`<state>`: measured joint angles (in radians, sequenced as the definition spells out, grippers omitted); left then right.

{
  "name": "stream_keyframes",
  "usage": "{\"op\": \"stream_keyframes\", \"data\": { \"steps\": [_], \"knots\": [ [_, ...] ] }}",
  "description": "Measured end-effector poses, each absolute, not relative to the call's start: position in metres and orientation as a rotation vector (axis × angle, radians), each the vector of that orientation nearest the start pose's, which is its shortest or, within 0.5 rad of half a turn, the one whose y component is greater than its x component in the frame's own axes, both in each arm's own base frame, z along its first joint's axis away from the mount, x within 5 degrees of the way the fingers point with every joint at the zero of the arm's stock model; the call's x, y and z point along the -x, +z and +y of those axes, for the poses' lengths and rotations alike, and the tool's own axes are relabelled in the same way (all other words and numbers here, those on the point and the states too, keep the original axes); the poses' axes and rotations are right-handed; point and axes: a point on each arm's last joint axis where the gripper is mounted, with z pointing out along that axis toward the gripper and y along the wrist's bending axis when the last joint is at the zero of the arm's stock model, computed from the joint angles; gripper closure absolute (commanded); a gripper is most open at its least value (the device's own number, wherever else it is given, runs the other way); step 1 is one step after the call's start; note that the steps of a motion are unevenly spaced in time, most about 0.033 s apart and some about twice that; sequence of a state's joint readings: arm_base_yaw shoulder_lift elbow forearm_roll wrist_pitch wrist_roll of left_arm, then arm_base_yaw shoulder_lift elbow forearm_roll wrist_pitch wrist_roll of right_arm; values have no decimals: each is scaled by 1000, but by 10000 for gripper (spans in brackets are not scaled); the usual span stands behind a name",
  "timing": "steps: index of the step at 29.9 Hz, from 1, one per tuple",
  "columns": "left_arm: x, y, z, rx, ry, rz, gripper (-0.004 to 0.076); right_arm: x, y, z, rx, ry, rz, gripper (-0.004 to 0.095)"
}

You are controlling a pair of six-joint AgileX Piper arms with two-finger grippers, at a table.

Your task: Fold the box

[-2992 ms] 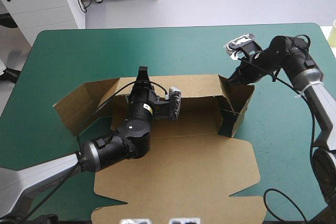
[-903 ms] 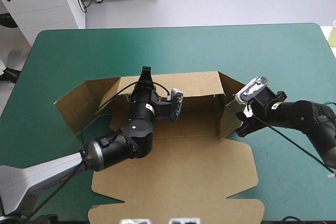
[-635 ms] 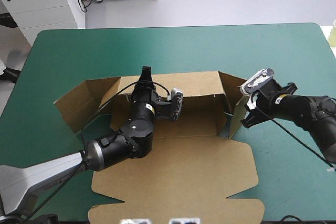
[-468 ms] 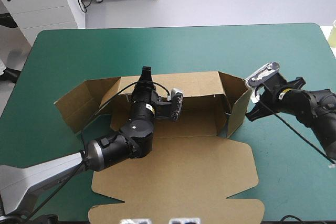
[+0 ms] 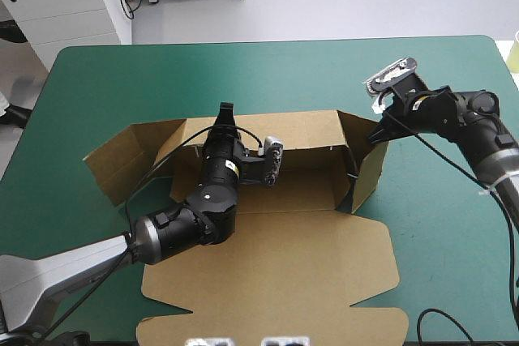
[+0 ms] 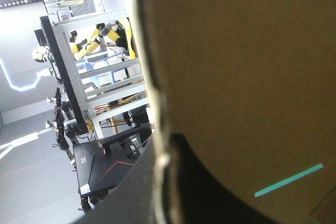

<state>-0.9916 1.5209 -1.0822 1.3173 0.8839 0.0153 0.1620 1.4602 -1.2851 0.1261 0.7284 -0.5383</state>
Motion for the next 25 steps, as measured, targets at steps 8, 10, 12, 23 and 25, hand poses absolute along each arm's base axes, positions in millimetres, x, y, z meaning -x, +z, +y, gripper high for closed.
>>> {"op": "stream_keyframes", "data": {
  "steps": [8, 10, 12, 23, 25],
  "knots": [
    [-230, 305, -228, -1654, 1040, 1373, 731, -307, 333, 69, 842, 134, 2343, 921],
    [-230, 305, -228, -1653, 1040, 1374, 731, -302, 327, 71, 876, 177, 2368, 921],
    [-230, 305, -228, -1651, 1038, 1376, 731, -295, 319, 72, 894, 215, 2383, 921],
    [-230, 304, -228, -1643, 1037, 1382, 731, -253, 313, 78, 1087, 352, 2258, 799],
    [-230, 304, -228, -1643, 1039, 1384, 731, -252, 314, 79, 1105, 357, 2238, 641]
  ]
}}
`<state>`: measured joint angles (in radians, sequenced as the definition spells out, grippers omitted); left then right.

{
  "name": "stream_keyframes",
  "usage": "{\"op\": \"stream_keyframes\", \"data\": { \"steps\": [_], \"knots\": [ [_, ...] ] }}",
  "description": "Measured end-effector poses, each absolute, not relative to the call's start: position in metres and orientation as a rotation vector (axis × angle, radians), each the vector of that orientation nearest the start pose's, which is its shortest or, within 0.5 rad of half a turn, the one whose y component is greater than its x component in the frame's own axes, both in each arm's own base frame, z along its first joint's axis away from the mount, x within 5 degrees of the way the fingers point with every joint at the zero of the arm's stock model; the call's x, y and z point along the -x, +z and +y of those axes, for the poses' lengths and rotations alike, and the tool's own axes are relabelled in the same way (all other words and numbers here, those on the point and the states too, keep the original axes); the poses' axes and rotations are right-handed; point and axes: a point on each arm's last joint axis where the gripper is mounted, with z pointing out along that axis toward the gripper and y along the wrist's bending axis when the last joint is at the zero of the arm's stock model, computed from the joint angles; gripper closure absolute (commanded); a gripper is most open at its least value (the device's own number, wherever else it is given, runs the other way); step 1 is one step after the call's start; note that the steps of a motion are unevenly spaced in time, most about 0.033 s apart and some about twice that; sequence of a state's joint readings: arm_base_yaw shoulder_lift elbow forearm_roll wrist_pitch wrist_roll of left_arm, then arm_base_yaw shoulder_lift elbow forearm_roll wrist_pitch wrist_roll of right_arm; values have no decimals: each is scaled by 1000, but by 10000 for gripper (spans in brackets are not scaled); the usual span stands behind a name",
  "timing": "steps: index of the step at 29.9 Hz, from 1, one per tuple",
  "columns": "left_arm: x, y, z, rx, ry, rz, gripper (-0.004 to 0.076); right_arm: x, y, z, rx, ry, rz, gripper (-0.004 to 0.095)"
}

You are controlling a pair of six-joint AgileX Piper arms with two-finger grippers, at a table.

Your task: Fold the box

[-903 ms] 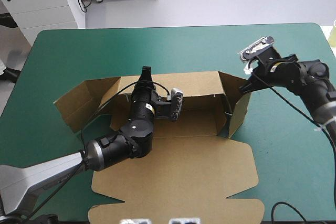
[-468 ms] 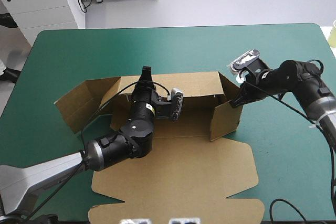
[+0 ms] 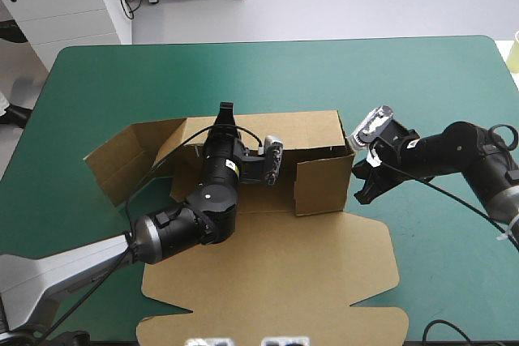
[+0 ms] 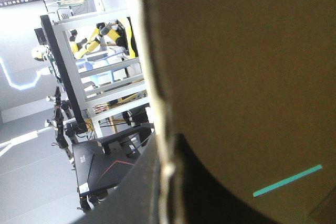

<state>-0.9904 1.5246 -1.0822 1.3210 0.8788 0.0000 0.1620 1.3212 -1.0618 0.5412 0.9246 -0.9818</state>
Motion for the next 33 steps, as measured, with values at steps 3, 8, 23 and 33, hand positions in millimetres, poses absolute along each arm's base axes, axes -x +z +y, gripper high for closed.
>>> {"op": "stream_keyframes", "data": {
  "steps": [3, 8, 23, 33],
  "knots": [
    [-230, 304, -227, -1641, 1044, 1388, 731, -251, 313, 79, 1129, 362, 2238, 433],
    [-231, 303, -227, -1642, 1044, 1391, 731, -249, 313, 80, 1148, 385, 2245, 397],
    [-231, 303, -228, -1646, 1038, 1386, 731, -256, 307, 88, 1045, 457, 2208, 492],
    [-231, 303, -226, -1640, 1052, 1397, 731, -248, 278, 124, 1006, 394, 2138, 498]
  ]
}}
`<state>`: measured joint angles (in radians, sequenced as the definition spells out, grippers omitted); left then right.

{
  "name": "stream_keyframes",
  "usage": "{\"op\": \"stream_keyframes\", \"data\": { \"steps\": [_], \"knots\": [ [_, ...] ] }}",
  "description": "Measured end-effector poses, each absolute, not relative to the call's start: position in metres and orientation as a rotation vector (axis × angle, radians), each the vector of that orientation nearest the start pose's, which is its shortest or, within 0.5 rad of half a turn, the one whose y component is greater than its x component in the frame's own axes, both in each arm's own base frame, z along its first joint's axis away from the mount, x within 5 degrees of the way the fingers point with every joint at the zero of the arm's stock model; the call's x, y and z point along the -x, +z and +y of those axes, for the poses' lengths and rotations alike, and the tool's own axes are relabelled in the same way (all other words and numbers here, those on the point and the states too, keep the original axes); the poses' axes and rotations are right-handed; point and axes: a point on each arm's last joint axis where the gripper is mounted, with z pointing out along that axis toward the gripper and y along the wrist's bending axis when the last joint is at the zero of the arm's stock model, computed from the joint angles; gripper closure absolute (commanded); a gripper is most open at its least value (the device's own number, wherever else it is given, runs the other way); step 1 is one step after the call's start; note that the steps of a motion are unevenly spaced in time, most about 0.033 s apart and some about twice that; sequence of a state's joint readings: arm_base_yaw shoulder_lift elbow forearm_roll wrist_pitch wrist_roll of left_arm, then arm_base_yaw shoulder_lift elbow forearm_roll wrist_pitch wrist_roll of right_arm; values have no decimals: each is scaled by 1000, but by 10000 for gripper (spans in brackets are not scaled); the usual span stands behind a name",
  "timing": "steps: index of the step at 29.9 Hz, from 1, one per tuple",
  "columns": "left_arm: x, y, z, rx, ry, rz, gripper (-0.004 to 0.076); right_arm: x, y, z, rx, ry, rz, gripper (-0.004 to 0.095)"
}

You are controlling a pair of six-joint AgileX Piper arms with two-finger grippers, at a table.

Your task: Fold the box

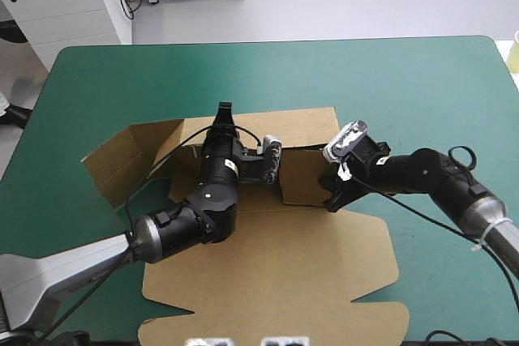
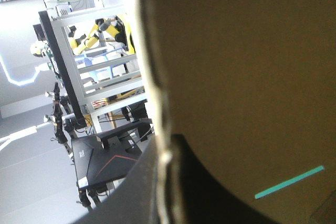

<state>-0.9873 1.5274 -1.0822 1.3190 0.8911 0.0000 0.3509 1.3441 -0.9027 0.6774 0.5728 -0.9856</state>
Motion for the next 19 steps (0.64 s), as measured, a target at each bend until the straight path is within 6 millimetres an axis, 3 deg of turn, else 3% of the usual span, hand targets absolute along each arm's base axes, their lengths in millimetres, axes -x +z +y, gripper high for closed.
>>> {"op": "stream_keyframes", "data": {
  "steps": [6, 19],
  "knots": [
    [-233, 303, -221, -1631, 1089, 1428, 731, -249, 278, 140, 934, 346, 2090, 558],
    [-233, 302, -221, -1640, 1083, 1433, 731, -257, 283, 136, 745, 261, 2086, 558]
  ]
}}
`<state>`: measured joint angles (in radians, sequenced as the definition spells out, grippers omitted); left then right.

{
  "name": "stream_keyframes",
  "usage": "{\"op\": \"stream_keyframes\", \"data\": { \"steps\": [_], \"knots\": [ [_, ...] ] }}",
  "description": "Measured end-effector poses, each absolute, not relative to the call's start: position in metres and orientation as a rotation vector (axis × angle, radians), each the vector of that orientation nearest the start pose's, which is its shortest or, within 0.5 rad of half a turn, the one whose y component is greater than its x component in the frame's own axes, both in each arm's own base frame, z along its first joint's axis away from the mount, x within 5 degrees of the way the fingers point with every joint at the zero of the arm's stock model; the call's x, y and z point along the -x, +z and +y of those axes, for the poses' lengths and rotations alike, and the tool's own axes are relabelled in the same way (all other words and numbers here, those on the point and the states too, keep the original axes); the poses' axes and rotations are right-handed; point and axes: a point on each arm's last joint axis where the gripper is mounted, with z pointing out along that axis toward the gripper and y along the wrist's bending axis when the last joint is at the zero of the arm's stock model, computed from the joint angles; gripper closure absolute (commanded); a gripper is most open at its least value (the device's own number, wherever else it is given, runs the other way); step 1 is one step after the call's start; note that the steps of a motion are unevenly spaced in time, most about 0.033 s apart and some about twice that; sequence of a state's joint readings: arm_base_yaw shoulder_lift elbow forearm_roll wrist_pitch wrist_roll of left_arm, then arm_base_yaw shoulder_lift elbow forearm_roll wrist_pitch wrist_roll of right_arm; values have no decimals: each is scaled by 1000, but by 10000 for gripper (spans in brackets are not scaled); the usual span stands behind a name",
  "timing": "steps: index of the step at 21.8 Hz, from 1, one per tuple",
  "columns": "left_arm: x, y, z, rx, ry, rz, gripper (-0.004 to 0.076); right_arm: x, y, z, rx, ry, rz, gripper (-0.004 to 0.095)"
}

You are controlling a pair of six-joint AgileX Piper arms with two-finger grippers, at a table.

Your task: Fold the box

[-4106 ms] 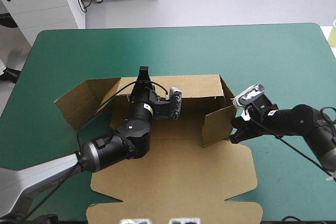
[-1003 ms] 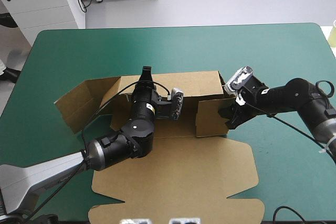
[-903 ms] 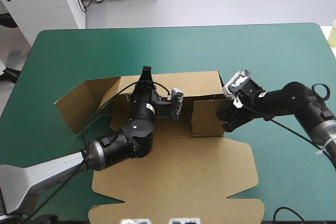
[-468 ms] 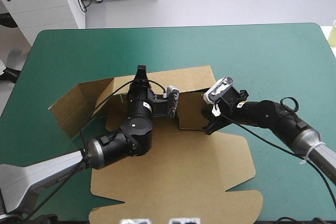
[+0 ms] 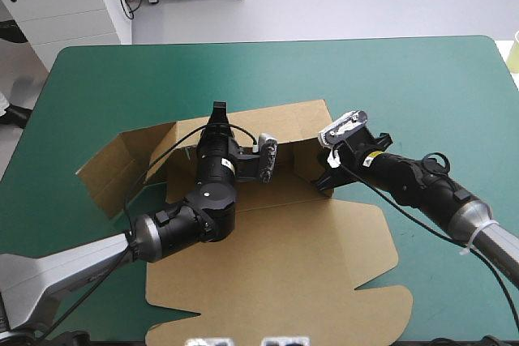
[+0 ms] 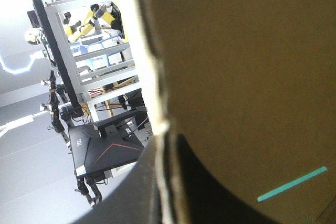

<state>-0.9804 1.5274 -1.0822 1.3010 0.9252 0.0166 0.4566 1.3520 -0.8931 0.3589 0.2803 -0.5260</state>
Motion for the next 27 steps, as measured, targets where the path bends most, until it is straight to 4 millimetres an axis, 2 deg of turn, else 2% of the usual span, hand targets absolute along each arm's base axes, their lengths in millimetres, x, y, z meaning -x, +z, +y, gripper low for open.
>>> {"op": "stream_keyframes", "data": {
  "steps": [5, 7, 8, 10, 11, 14, 19, 24, 27],
  "knots": [
    [-232, 302, -221, -1660, 1084, 1430, 731, -262, 283, 137, 655, 283, 2078, 576],
    [-232, 302, -221, -1660, 1085, 1430, 731, -267, 275, 139, 643, 282, 2096, 631],
    [-232, 302, -221, -1662, 1084, 1428, 731, -269, 270, 142, 651, 281, 2109, 668],
    [-232, 302, -222, -1662, 1082, 1427, 731, -272, 266, 147, 650, 283, 2099, 809],
    [-232, 302, -221, -1662, 1084, 1428, 731, -274, 265, 149, 644, 280, 2088, 928],
    [-232, 302, -221, -1659, 1088, 1435, 698, -276, 264, 149, 619, 282, 2080, 912],
    [-222, 303, -227, -1669, 1092, 1422, 480, -277, 263, 149, 603, 290, 2088, 912],
    [-194, 325, -245, -1652, 939, 1341, 443, -276, 263, 150, 611, 294, 2094, 912],
    [-178, 352, -243, -1587, 856, 1311, 443, -276, 263, 151, 615, 299, 2104, 912]
  ]
}}
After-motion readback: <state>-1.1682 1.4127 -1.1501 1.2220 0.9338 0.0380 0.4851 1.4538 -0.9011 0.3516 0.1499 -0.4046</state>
